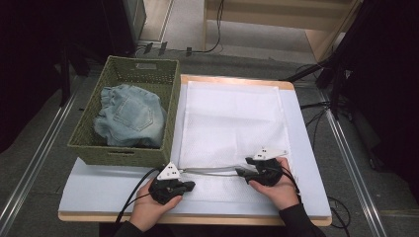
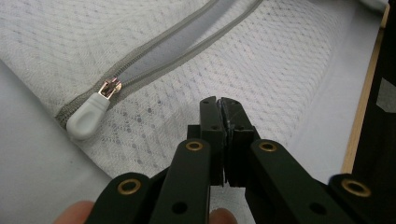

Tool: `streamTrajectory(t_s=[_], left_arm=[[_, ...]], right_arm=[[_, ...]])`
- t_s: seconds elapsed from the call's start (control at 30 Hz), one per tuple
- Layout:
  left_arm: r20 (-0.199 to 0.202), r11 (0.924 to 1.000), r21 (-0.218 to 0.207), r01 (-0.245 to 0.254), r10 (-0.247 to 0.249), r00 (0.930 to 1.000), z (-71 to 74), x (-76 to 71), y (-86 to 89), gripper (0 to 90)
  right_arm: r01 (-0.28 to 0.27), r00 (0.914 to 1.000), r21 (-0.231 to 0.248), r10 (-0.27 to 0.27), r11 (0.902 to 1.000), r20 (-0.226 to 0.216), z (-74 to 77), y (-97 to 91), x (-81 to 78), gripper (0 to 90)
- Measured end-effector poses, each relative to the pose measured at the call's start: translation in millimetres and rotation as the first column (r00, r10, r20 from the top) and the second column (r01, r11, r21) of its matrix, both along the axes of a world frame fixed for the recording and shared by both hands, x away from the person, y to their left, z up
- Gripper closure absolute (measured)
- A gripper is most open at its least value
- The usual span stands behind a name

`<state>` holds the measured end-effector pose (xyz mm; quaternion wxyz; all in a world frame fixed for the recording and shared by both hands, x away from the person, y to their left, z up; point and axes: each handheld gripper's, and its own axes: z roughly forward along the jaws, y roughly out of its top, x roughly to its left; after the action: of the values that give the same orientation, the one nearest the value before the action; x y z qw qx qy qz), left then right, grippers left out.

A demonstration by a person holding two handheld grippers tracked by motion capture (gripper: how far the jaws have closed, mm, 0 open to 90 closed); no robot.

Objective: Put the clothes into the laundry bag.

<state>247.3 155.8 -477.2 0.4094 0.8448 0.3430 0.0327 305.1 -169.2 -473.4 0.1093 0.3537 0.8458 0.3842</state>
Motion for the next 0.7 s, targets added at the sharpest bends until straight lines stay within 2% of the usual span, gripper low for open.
streamTrajectory(t_s=[0.1, 0.13, 0.2, 0.23, 0.27, 0.3, 0.33, 0.4, 0.47, 0.5, 0.53, 0.57, 0.6, 0.63, 0.67, 0.7], left_arm=[[-0.003, 1.0, -0.001, 0.001, -0.001, 1.0, 0.0, 0.3, 0.2, 89.5], [-0.003, 1.0, -0.001, 0.001, -0.001, 1.0, 0.0, 0.3, 0.2, 89.6], [0.0, 1.0, -0.001, 0.0, 0.0, 1.0, -0.1, 0.1, 0.0, 89.5], [-0.001, 1.0, -0.001, 0.001, -0.001, 1.0, -0.1, 0.1, 0.0, 89.5], [-0.002, 1.0, 0.0, 0.0, 0.0, 1.0, 0.0, 0.1, 0.0, 89.5], [-0.002, 1.0, 0.0, 0.0, 0.0, 1.0, 0.0, 0.2, 0.0, 89.5], [-0.002, 1.0, 0.0, 0.0, 0.0, 1.0, 0.0, 0.1, 0.0, 89.5], [-0.001, 1.0, 0.001, 0.0, 0.0, 1.0, 0.0, 0.1, 0.0, 89.5], [0.0, 1.0, 0.001, -0.001, 0.001, 1.0, 0.0, 0.1, -0.1, 89.6], [0.0, 1.0, 0.001, -0.001, 0.001, 1.0, 0.0, 0.1, -0.1, 89.6], [0.0, 1.0, 0.001, 0.0, 0.0, 1.0, 0.0, 0.1, -0.1, 89.6], [0.001, 1.0, 0.0, 0.0, 0.0, 1.0, -0.1, 0.0, -0.2, 89.6], [0.002, 1.0, -0.001, 0.001, -0.001, 1.0, -0.2, 0.1, -0.3, 89.7], [0.002, 1.0, -0.001, 0.001, -0.001, 1.0, -0.2, 0.0, -0.3, 89.7], [0.002, 1.0, 0.0, 0.001, -0.001, 1.0, -0.2, 0.0, -0.3, 89.6], [0.003, 1.0, 0.003, 0.0, 0.0, 1.0, 0.0, -0.2, -0.3, 89.6]], right_arm=[[0.018, 0.9997, -0.019, -0.018, 0.9997, -0.013, -0.2, 3.7, 2.6, 42.3], [0.024, 0.9993, -0.048, -0.025, 0.9986, -0.027, -1.2, 7.0, 4.1, 41.9], [0.027, 0.9991, -0.06, -0.028, 0.9979, -0.031, -1.4, 8.3, 4.2, 41.8], [0.03, 0.999, -0.072, -0.032, 0.9969, -0.029, -0.7, 9.7, 4.0, 41.8], [0.044, 0.9983, -0.106, -0.048, 0.9934, -0.032, 1.4, 12.6, 4.6, 41.6], [0.044, 0.9983, -0.106, -0.048, 0.9934, -0.032, 1.4, 12.6, 4.6, 41.6], [0.054, 0.9982, -0.14, -0.057, 0.9887, -0.018, 2.0, 15.1, 5.2, 41.7], [0.061, 0.9978, -0.143, -0.064, 0.9879, -0.016, 2.1, 16.3, 5.1, 42.9], [0.059, 0.9982, -0.127, -0.059, 0.9901, 0.003, 1.3, 17.7, 6.0, 56.2], [0.059, 0.9982, -0.127, -0.059, 0.9901, 0.003, 1.3, 17.7, 6.0, 56.2], [0.086, 0.9961, -0.114, -0.083, 0.9897, 0.032, 0.3, 19.3, 6.5, 61.8], [0.086, 0.9961, -0.114, -0.083, 0.9897, 0.032, 0.3, 19.3, 6.5, 61.8], [0.118, 0.9919, -0.114, -0.111, 0.9865, 0.062, 0.1, 20.1, 7.2, 62.5], [0.153, 0.9843, -0.085, -0.144, 0.9846, 0.102, 1.1, 20.0, 7.4, 64.0], [0.183, 0.9746, -0.023, -0.178, 0.9829, 0.136, 3.6, 18.6, 6.9, 64.2], [0.223, 0.9595, 0.061, -0.23, 0.973, 0.163, 8.1, 14.1, 8.0, 61.0]])
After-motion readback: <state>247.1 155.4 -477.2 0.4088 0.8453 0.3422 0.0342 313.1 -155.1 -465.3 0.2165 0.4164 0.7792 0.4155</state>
